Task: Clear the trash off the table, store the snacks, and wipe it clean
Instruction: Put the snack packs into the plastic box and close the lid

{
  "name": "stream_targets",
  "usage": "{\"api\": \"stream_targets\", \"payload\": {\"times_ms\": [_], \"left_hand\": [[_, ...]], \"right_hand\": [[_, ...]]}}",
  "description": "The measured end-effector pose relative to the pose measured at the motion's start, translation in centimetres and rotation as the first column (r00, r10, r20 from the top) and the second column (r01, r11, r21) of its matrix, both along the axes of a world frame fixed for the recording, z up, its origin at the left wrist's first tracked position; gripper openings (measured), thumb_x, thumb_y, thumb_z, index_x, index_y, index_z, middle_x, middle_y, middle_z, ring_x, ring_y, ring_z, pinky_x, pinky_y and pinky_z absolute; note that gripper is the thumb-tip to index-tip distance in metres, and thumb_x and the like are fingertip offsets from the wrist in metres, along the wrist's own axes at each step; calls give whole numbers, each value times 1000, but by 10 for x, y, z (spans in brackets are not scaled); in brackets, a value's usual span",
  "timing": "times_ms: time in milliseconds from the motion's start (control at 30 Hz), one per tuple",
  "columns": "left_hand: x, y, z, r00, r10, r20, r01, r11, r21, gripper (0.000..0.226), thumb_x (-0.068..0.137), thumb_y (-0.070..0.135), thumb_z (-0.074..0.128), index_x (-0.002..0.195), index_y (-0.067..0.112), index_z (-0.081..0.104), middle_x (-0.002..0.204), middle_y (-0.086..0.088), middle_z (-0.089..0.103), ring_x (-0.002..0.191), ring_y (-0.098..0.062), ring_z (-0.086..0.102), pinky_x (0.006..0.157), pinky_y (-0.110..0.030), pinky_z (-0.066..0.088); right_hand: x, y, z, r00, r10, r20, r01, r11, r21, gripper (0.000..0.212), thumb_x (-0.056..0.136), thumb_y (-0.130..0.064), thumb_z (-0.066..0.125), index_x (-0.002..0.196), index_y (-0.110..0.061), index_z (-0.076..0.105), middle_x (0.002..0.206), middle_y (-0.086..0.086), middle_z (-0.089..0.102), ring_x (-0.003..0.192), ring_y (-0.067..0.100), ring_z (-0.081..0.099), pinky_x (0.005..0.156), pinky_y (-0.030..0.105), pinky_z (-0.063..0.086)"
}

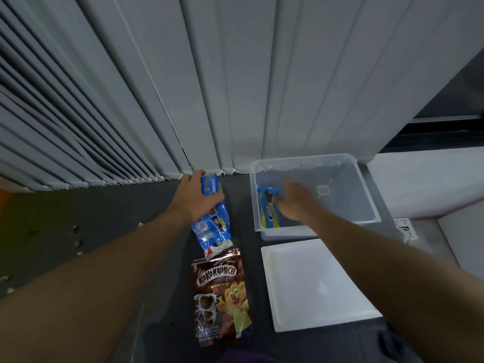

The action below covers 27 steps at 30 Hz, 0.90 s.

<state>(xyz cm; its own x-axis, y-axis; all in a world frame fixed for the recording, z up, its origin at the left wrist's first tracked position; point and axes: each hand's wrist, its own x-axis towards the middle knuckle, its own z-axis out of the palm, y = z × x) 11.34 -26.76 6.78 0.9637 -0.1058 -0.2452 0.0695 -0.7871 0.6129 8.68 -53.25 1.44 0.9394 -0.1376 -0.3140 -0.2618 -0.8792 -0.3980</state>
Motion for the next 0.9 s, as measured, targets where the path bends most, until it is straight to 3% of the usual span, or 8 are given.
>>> {"api": "stream_targets", "payload": {"times_ms": [233, 333, 433, 500, 600, 900], "left_hand": [[11, -47, 40, 984, -91, 150, 102, 993, -63, 75, 74, 41, 80, 132, 15, 40, 121, -4, 46, 102, -21, 57, 91, -40, 53], [14, -74, 50, 976, -137, 170, 154, 984, -91, 64, 73, 38, 81, 118, 20, 40, 115, -4, 48, 96, -22, 61, 85, -42, 57], [15, -101, 52, 962, -203, 185, 218, 974, -61, 57, 75, 36, 82, 112, 19, 42, 113, -4, 48, 94, -19, 60, 79, -34, 54], [15, -118, 50, 953, -246, 176, 257, 965, -43, 55, 77, 35, 81, 113, 17, 45, 111, -2, 47, 90, -16, 57, 75, -29, 49], [18, -140, 42, 949, -293, 117, 298, 954, -24, 55, 80, 35, 80, 118, 18, 45, 114, 0, 44, 92, -15, 56, 73, -25, 47], [18, -188, -7, 930, -362, -58, 363, 932, 10, 57, 83, 37, 76, 127, 16, 46, 126, -4, 37, 106, -24, 56, 85, -37, 57]], "right_hand": [[-24, -59, 29, 934, -16, 358, 114, 960, -256, 70, 93, -46, 55, 151, -13, 35, 157, 14, 35, 146, 36, 26, 116, 50, 25], [-34, -89, 32, 934, -80, 348, 183, 944, -274, 78, 93, -51, 52, 155, -12, 24, 164, 13, 19, 151, 35, 14, 120, 49, 17], [-46, -115, 23, 956, -141, 256, 203, 951, -233, 92, 93, -63, 43, 157, -10, 5, 166, 10, 4, 153, 31, 2, 123, 48, 12], [-51, -124, 15, 963, -135, 233, 186, 958, -217, 99, 90, -71, 33, 157, -8, -3, 166, 11, 0, 153, 32, 1, 123, 49, 14], [-52, -123, 14, 955, -174, 242, 217, 962, -165, 94, 93, -68, 37, 157, -13, -4, 167, 6, 2, 153, 30, 6, 121, 49, 20], [-50, -120, 10, 944, -201, 263, 252, 952, -174, 91, 94, -70, 38, 157, -20, -5, 166, -2, 6, 151, 31, 15, 114, 55, 34]]}}
